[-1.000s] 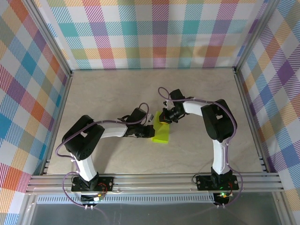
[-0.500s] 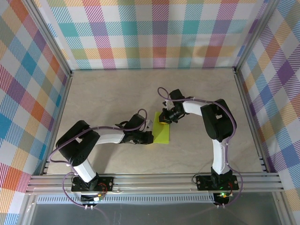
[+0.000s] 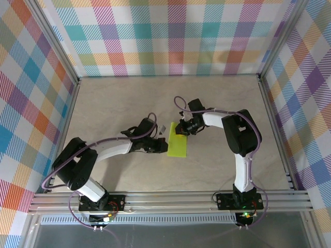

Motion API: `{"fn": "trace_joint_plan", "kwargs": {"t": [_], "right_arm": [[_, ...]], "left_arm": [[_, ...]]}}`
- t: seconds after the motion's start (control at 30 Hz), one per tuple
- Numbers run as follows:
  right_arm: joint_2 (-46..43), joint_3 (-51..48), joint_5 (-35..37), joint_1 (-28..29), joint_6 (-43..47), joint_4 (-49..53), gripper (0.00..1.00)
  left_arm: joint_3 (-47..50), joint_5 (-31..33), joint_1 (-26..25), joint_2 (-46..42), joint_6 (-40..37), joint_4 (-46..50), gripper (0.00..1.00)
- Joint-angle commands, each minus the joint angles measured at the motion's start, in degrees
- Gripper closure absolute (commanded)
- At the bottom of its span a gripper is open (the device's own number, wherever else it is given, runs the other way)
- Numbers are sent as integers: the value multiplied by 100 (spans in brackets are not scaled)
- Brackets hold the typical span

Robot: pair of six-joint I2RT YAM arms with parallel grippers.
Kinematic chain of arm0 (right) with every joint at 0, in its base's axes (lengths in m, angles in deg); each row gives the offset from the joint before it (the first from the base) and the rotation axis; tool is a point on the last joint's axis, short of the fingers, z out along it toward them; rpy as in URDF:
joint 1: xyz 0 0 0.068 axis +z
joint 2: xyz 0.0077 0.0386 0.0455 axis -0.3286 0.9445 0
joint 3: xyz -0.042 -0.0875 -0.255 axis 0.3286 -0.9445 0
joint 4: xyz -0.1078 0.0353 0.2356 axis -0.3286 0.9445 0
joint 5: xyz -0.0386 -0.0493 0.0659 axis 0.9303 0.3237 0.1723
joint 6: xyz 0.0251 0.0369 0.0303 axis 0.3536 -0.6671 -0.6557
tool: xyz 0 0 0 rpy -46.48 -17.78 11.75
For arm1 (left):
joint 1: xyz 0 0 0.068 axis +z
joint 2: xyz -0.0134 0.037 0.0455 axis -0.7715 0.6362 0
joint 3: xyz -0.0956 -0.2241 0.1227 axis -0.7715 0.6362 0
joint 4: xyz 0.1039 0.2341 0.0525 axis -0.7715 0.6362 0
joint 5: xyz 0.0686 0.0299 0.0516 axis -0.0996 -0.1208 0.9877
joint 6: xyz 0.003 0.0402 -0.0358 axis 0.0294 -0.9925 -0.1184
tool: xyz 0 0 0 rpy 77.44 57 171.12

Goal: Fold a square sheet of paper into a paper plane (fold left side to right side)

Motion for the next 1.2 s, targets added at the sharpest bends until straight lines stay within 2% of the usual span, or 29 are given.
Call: {"fn": "trace_joint_plan", "kwargs": {"t": [0.0,0.13,0.43,0.67,0.83,1.0,1.17], "right_arm": [[-2,-204,300,10,204,115,100],[6,-225,249,19,177,45,100],[-169,-25,105,35,67,67,100],[-790,14,77,24,-6,177,97],[-1409,-584,51,32,-232,164,98],[-1999,-1600,-160,227,-721,-319,100],[-2072,-2063,-228,519,-1022,-662,100]], "left_arm": [[-400,-138,20,551,-292,83,100],[-745,57,12,999,-460,265,100],[-777,301,-136,1424,-335,439,100],[-209,549,-189,1252,340,257,100],[89,636,-241,1039,753,-116,100],[81,679,-313,1005,858,-183,100],[69,697,-321,1005,870,-174,100]]}}
